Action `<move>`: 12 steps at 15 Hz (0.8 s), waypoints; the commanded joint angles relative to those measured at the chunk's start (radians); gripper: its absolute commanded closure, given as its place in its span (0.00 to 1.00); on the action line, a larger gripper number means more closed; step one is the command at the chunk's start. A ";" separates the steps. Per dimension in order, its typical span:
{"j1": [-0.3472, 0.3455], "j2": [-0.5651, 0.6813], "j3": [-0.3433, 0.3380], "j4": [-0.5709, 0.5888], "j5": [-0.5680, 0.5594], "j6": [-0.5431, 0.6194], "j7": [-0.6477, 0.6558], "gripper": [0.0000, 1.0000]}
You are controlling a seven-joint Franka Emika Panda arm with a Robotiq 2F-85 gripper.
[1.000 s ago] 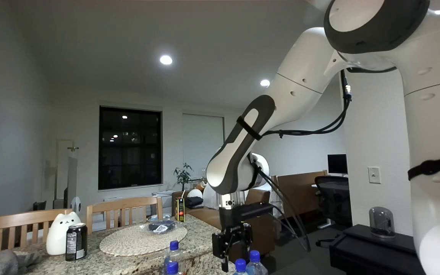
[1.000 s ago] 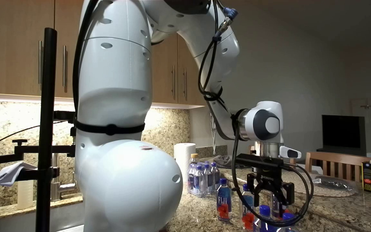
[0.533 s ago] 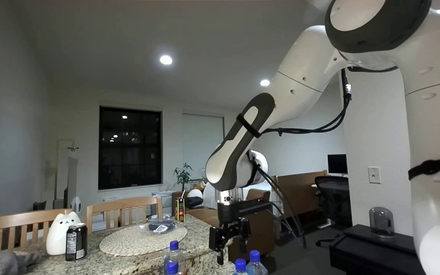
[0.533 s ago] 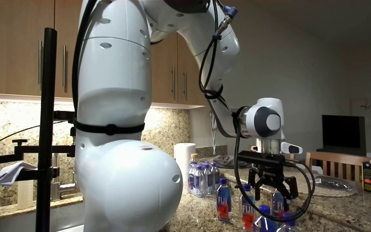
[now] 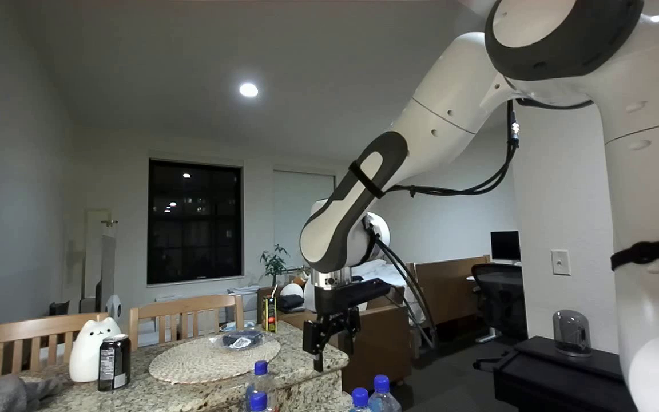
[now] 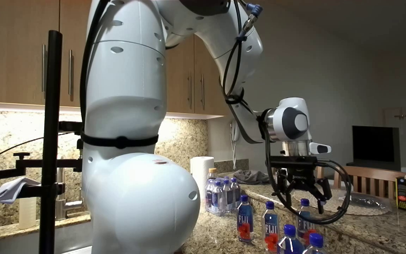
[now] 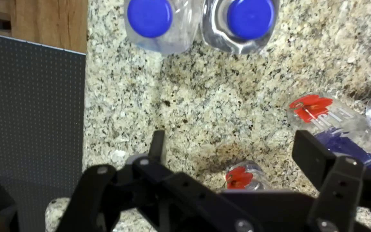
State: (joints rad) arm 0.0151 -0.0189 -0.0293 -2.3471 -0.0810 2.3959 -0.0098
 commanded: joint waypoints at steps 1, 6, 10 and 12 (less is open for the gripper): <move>0.000 0.049 0.020 0.094 -0.068 -0.032 -0.050 0.00; 0.011 0.127 0.056 0.226 -0.010 -0.015 -0.253 0.00; 0.012 0.130 0.069 0.239 0.025 -0.011 -0.284 0.00; 0.012 0.132 0.069 0.239 0.025 -0.011 -0.282 0.00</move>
State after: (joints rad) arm 0.0310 0.1131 0.0352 -2.1098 -0.0556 2.3870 -0.2932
